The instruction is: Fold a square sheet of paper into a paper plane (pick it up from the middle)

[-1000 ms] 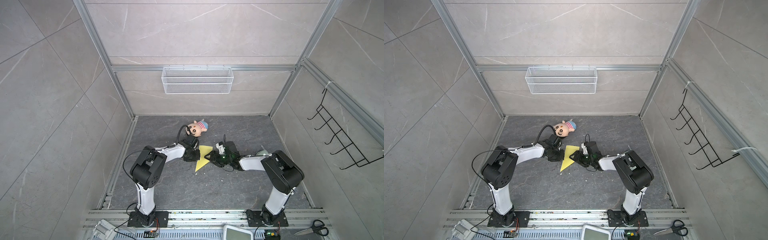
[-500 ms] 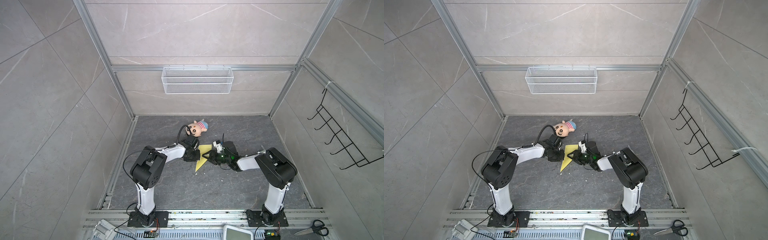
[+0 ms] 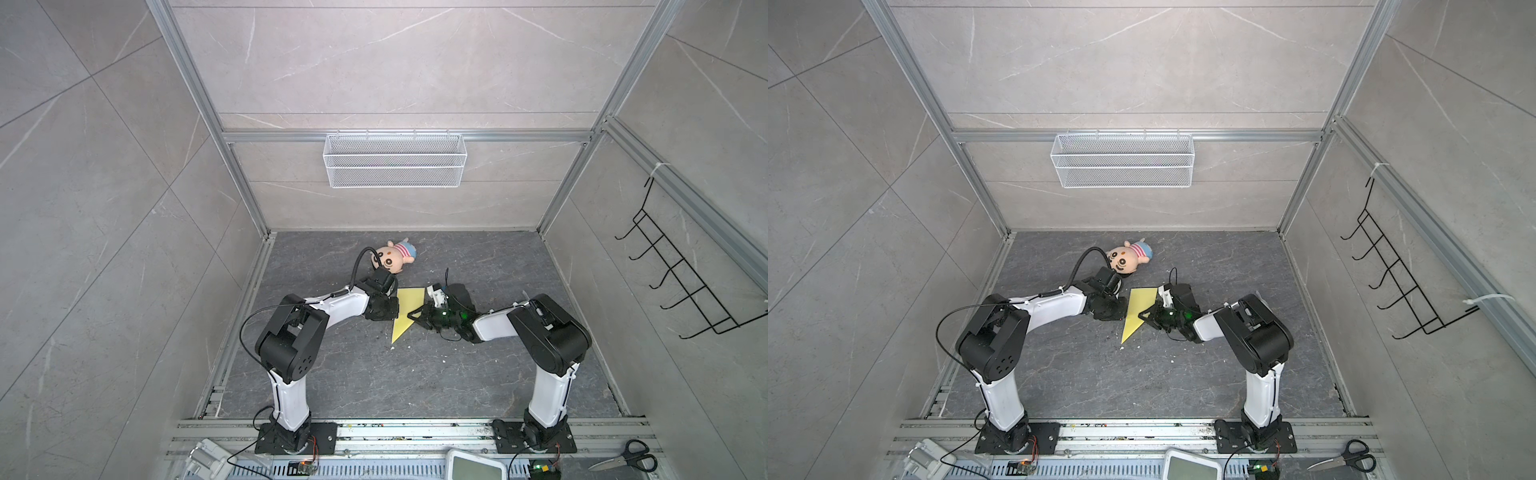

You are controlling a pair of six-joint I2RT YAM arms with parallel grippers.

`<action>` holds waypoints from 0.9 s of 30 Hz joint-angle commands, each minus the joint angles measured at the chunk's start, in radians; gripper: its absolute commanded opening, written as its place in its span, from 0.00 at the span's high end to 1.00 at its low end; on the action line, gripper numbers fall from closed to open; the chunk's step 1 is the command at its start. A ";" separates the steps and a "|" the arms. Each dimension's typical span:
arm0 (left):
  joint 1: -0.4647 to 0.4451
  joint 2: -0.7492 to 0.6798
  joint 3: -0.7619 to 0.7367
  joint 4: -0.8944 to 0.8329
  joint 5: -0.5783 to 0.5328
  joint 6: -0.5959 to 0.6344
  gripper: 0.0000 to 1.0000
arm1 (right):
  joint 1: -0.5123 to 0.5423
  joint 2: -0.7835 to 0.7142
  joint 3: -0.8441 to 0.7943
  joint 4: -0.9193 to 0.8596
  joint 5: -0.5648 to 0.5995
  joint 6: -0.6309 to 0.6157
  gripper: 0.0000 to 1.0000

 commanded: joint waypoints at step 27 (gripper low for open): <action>-0.156 -0.212 -0.344 0.673 0.132 0.440 0.03 | -0.046 -0.313 0.007 -0.595 0.363 0.250 0.94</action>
